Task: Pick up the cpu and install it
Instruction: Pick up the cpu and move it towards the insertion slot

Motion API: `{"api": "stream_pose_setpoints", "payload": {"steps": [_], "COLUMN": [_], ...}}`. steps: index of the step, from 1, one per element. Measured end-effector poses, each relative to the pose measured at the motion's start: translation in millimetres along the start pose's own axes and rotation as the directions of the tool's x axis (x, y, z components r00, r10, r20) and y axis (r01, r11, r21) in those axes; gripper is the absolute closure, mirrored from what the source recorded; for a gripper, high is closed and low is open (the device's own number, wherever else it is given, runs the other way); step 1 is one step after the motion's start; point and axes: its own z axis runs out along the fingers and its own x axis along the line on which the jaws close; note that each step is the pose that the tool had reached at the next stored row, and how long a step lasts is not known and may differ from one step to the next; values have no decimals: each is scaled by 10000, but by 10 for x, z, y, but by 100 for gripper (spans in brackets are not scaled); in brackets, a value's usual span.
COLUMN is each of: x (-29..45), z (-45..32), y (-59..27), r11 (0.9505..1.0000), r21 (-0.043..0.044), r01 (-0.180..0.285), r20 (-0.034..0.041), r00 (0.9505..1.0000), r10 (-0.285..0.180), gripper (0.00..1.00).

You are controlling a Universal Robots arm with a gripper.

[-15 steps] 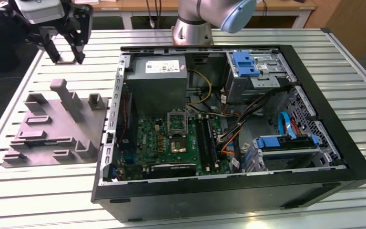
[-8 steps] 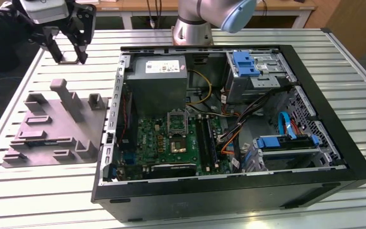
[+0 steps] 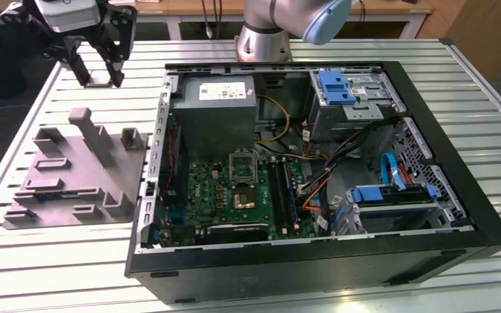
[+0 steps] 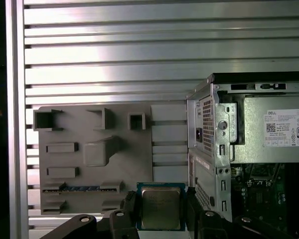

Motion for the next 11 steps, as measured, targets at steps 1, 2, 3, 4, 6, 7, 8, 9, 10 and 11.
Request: {"api": "stream_pose_setpoints", "payload": {"steps": [1,2,3,4,6,7,8,9,10,11], "x": [-7,-14,-21,-28,-42,-49,-56,-63,-70,-76], "z": [0,0,0,0,-1,-1,-1,-1,-1,-1], "y": [0,1,1,1,2,2,3,3,3,3], "r11": [10000,10000,10000,10000,10000,10000,10000,10000,10000,10000], "r21": [0,0,0,0,0,0,1,0,0,0], "r01": [0,-1,0,0,0,0,-1,-1,-1,0], "r20": [0,0,0,0,0,0,-1,0,0,0], "r00": [10000,10000,10000,10000,10000,10000,10000,10000,10000,10000], "r10": [0,1,0,0,0,0,1,1,1,0], "gripper": [53,53,53,53,53,53,53,53,53,53]}}
